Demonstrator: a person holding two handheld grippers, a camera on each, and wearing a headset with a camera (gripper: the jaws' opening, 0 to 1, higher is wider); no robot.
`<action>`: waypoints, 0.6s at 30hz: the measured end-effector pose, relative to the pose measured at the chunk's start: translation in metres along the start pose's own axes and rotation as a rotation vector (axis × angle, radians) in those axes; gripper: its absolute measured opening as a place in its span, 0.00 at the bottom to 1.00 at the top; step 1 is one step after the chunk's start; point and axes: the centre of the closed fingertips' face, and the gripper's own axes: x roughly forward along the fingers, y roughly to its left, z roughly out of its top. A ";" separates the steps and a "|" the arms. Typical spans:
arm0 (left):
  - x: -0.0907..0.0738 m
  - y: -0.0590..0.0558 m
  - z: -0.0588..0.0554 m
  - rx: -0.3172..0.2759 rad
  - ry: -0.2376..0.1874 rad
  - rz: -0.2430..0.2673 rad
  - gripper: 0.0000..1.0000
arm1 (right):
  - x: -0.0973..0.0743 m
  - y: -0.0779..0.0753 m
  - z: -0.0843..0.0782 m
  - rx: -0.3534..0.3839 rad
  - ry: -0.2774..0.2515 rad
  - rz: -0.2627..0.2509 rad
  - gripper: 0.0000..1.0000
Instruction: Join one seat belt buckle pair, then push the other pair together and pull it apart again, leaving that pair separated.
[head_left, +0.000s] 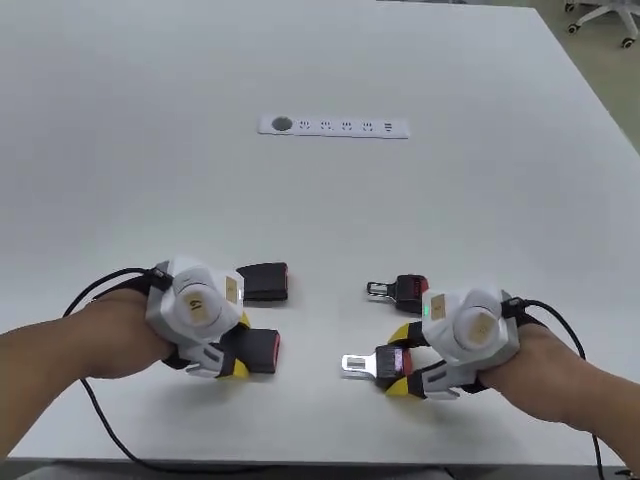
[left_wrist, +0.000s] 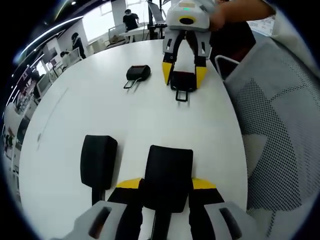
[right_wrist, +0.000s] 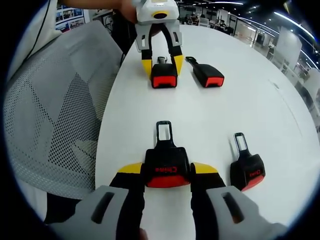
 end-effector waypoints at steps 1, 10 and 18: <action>0.000 0.000 0.000 -0.002 0.002 0.001 0.36 | 0.000 0.000 0.000 -0.001 0.001 0.000 0.34; 0.000 0.001 0.000 -0.009 0.009 -0.003 0.36 | 0.006 -0.002 0.011 0.023 0.002 -0.021 0.33; 0.001 0.001 0.000 -0.012 0.010 -0.010 0.36 | 0.017 -0.008 0.025 0.034 -0.020 -0.034 0.33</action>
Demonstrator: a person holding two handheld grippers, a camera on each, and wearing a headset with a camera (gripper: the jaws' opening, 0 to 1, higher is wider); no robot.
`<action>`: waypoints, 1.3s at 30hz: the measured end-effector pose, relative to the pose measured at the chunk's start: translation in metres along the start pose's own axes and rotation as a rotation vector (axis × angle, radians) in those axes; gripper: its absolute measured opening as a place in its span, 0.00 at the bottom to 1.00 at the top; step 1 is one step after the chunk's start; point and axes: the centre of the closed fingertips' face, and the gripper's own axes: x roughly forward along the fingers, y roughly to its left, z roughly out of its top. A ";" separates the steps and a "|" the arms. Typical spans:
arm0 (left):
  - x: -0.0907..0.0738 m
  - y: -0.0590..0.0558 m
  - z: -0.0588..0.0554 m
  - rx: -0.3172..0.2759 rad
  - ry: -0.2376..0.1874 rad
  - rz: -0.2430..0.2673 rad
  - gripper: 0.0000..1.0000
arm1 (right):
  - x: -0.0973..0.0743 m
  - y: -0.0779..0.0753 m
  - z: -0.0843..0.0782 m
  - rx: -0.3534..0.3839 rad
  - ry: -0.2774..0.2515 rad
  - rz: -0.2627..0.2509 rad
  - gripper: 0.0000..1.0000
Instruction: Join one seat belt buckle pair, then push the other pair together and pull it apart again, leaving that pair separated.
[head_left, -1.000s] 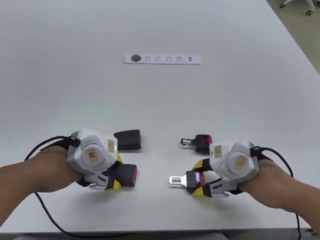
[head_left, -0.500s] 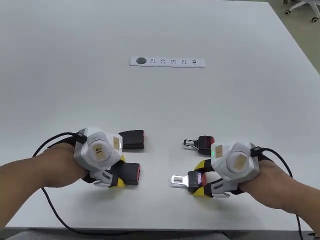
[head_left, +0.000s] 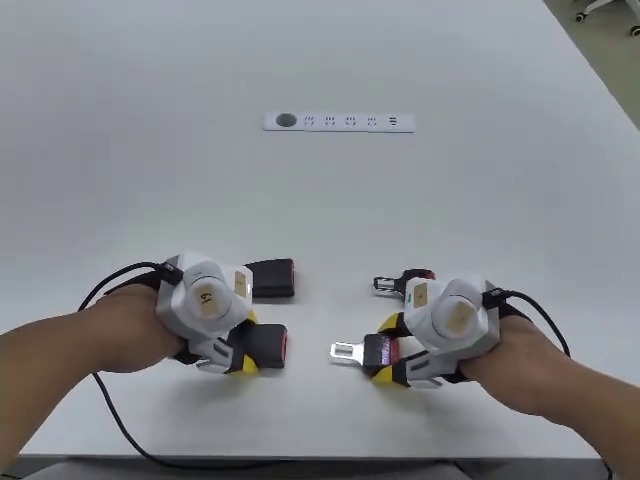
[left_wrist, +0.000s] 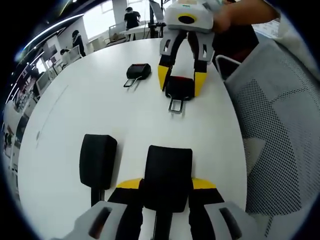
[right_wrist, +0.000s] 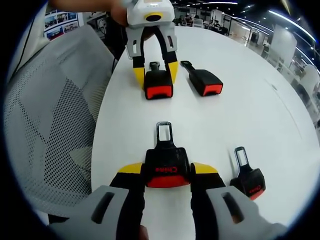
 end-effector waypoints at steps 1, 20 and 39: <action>0.000 0.000 0.000 0.000 0.000 -0.001 0.36 | 0.002 0.000 0.002 0.001 -0.004 0.001 0.33; 0.000 0.001 0.000 0.029 -0.022 -0.016 0.35 | 0.028 0.006 0.036 -0.054 -0.031 0.023 0.33; 0.001 0.000 0.001 0.031 0.006 -0.017 0.35 | 0.036 0.004 0.048 -0.096 -0.037 0.029 0.33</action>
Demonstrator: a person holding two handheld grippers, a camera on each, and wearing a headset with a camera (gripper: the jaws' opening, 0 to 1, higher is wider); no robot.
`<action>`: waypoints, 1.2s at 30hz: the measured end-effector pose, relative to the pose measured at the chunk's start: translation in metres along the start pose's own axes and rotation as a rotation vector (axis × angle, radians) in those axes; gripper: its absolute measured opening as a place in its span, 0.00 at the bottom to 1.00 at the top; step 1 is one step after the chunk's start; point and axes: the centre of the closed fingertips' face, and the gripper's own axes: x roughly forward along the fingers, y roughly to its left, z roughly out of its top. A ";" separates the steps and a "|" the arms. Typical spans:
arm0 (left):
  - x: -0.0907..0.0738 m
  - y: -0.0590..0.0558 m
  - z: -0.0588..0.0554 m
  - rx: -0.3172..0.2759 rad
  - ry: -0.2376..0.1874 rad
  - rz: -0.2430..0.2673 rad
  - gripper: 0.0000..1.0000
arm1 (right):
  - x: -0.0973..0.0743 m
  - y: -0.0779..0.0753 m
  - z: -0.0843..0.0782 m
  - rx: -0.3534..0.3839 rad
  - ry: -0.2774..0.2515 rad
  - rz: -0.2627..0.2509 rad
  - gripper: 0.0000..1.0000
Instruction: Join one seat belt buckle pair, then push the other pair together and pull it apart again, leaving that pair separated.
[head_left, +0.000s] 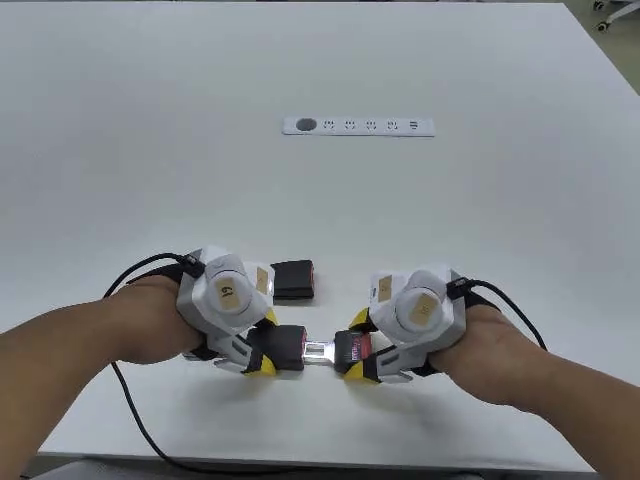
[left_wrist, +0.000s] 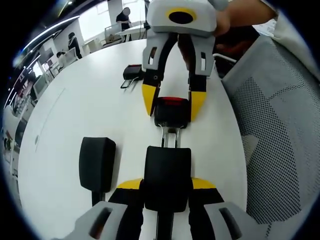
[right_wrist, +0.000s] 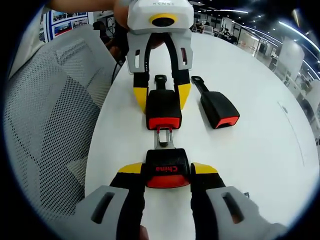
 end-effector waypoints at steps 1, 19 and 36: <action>0.000 0.000 0.000 0.001 0.001 -0.001 0.35 | 0.001 0.000 0.001 -0.001 -0.002 0.000 0.33; 0.000 0.000 -0.001 0.022 -0.039 -0.010 0.34 | 0.009 0.001 0.013 0.011 -0.069 0.014 0.32; 0.001 0.001 -0.002 0.044 -0.050 -0.029 0.33 | 0.017 0.002 0.026 0.013 -0.116 0.016 0.31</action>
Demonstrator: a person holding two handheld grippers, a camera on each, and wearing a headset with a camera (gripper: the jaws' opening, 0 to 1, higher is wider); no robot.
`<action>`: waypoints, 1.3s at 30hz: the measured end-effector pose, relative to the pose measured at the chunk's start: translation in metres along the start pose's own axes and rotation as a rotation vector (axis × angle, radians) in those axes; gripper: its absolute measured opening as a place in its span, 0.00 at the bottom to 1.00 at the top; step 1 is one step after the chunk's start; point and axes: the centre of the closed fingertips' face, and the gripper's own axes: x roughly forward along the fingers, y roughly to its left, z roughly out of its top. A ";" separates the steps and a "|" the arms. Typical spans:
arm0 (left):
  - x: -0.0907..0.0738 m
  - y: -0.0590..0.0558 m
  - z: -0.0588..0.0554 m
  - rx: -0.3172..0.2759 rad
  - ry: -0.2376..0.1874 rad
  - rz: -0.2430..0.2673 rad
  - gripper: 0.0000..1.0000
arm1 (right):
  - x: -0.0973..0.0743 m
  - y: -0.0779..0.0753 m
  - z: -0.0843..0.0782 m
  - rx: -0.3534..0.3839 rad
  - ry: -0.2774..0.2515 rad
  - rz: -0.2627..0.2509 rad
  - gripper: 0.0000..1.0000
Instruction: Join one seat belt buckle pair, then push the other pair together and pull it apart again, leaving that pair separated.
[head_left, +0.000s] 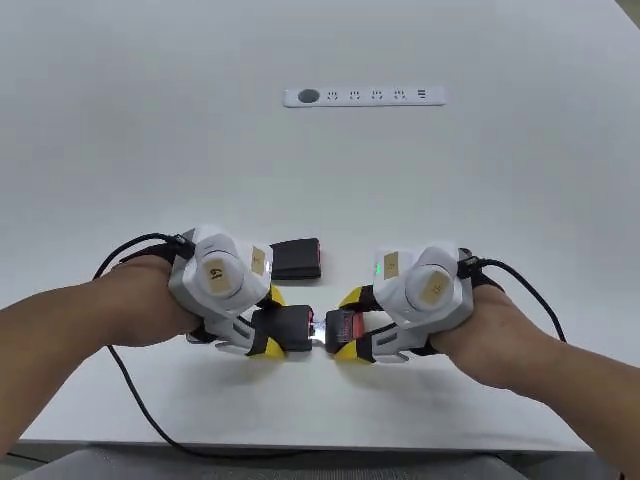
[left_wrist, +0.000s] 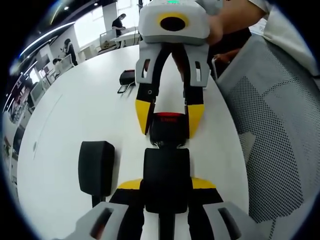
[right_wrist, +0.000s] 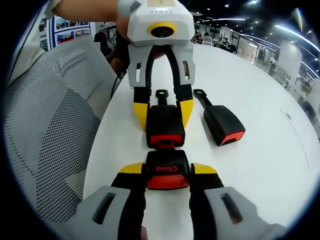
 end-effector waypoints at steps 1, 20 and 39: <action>0.000 0.000 0.000 0.001 0.002 0.000 0.33 | 0.001 -0.001 0.000 -0.008 0.006 0.000 0.31; -0.005 0.003 0.001 -0.010 -0.044 0.002 0.33 | -0.001 0.004 0.003 -0.034 0.030 0.011 0.31; -0.005 0.002 -0.002 -0.034 -0.028 0.011 0.33 | -0.002 -0.004 -0.003 -0.014 0.065 0.006 0.31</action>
